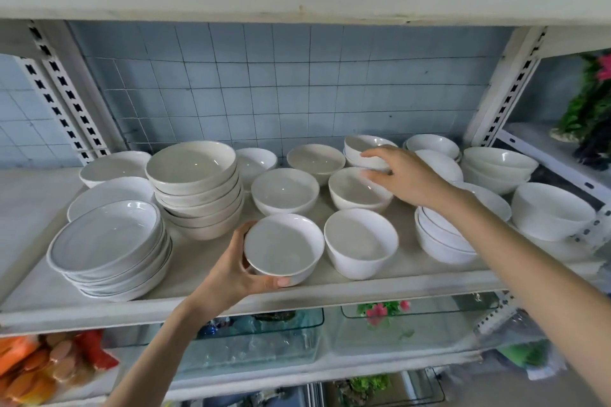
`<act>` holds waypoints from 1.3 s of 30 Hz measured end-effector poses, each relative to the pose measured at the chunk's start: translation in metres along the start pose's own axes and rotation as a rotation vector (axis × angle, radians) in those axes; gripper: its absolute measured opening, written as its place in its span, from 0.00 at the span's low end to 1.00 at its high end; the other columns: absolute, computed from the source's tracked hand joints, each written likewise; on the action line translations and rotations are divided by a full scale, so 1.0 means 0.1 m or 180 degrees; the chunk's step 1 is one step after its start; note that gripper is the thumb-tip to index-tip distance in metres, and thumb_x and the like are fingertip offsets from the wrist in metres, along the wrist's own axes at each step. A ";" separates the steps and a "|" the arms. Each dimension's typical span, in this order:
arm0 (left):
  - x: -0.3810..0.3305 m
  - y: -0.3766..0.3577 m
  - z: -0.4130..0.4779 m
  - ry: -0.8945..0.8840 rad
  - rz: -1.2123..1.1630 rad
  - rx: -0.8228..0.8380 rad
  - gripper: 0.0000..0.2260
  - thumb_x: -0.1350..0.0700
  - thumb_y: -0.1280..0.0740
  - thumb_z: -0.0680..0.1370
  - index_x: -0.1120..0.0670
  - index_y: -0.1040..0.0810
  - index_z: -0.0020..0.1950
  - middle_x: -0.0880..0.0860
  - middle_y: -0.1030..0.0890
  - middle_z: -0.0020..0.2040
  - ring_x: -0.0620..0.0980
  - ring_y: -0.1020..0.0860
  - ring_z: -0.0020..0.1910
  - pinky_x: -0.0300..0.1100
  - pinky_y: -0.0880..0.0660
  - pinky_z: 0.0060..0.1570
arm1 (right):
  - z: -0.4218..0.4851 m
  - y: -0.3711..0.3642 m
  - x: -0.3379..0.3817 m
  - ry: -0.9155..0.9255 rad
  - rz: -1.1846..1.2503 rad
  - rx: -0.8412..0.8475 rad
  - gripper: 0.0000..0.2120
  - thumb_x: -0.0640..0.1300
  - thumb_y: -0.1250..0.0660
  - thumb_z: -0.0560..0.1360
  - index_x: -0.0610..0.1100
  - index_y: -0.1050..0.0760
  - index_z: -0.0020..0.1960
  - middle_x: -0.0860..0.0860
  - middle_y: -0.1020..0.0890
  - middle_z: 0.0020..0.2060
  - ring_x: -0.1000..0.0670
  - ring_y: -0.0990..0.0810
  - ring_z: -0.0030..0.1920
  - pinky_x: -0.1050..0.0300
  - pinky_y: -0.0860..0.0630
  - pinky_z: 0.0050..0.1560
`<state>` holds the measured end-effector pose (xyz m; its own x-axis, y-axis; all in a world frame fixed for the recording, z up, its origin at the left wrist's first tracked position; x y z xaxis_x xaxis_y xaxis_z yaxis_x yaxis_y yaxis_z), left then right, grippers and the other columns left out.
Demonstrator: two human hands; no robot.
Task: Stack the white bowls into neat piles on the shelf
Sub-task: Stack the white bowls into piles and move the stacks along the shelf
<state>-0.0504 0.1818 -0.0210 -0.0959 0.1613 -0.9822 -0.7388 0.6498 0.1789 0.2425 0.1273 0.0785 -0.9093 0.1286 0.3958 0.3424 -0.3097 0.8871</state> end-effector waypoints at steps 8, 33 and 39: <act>0.01 0.02 0.02 -0.0045 0.0037 -0.0004 0.50 0.40 0.18 0.46 0.47 0.35 0.64 0.46 0.27 0.59 0.36 0.24 0.56 0.32 0.24 0.47 | 0.76 -0.30 -0.35 -0.0637 -0.0519 0.0467 0.20 0.45 0.39 0.78 0.39 0.31 0.68 0.43 0.28 0.67 0.42 0.31 0.67 0.49 0.33 0.65; 0.01 0.03 0.02 -0.0025 0.0102 0.0030 0.51 0.42 0.17 0.46 0.47 0.34 0.65 0.48 0.26 0.61 0.40 0.24 0.58 0.34 0.24 0.48 | 0.90 0.08 -0.44 -0.0681 0.0208 -0.0546 0.07 0.38 0.34 0.75 0.38 0.24 0.53 0.42 0.21 0.53 0.42 0.24 0.54 0.59 0.34 0.45; -0.05 0.02 0.00 -0.0033 -0.0093 0.0094 0.52 0.41 0.17 0.45 0.49 0.35 0.65 0.52 0.27 0.61 0.40 0.23 0.57 0.34 0.24 0.48 | 0.83 0.23 -0.30 -0.0378 0.0534 -0.0559 0.09 0.38 0.35 0.76 0.40 0.24 0.55 0.46 0.21 0.52 0.49 0.27 0.49 0.63 0.38 0.44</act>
<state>-0.0514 0.1822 -0.0154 -0.0677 0.1496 -0.9864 -0.7211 0.6759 0.1520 0.2971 0.1946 0.1067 -0.8056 0.1681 0.5682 0.4302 -0.4935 0.7559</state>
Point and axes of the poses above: each hand's wrist, its own z-axis towards the middle knuckle, its own y-axis out of the back of the hand, x = y × z, the point moved 2 cm from there along z, towards the middle knuckle
